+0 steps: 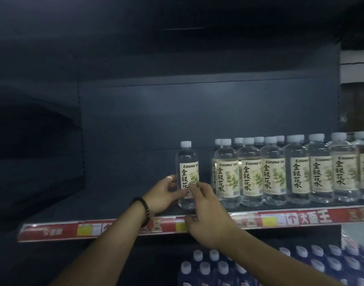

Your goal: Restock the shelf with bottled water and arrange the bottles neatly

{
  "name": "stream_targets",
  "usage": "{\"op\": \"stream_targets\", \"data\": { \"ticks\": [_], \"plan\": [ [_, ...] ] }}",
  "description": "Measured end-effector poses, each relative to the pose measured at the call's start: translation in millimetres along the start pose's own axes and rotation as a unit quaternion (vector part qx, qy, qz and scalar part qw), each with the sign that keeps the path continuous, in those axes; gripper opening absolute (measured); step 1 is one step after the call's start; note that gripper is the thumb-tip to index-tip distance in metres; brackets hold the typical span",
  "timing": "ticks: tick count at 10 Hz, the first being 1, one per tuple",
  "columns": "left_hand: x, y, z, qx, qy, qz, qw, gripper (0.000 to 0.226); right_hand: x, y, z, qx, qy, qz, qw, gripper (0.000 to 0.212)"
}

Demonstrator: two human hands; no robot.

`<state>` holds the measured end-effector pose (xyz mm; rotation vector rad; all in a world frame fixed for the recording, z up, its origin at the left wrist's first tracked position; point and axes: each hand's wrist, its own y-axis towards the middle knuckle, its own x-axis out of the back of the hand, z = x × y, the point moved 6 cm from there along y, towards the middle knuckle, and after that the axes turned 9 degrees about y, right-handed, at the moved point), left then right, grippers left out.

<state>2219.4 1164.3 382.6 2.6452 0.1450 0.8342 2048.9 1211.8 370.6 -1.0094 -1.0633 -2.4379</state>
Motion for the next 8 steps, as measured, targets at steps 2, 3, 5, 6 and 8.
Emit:
{"op": "stream_targets", "data": {
  "ticks": [2, 3, 5, 6, 8],
  "plan": [
    [-26.8, -1.4, -23.3, 0.0, 0.02, 0.018, 1.0, 0.044, 22.9, -15.4, -8.5, -0.047, 0.035, -0.001, 0.998, 0.09],
    [-36.0, -2.8, -28.5, -0.003, 0.004, 0.021, 1.0, 0.041, 27.8, -19.3, -11.6, -0.055, 0.04, 0.002, 0.998, 0.093],
    [-43.8, 2.2, -31.9, 0.006, 0.043, 0.022, 0.999, 0.04, 31.1, -27.3, -19.0, -0.058, 0.034, 0.015, 0.998, 0.089],
    [-43.9, -2.4, -38.3, 0.021, 0.072, 0.025, 0.997, 0.04, 36.1, -28.9, -19.9, -0.053, 0.045, 0.023, 0.997, 0.09],
    [-29.4, -37.2, -66.8, 0.023, 0.27, -0.122, 0.955, 0.053, 61.2, -41.4, -21.9, -0.014, -0.049, -0.008, 0.999, 0.071]
  ]
}}
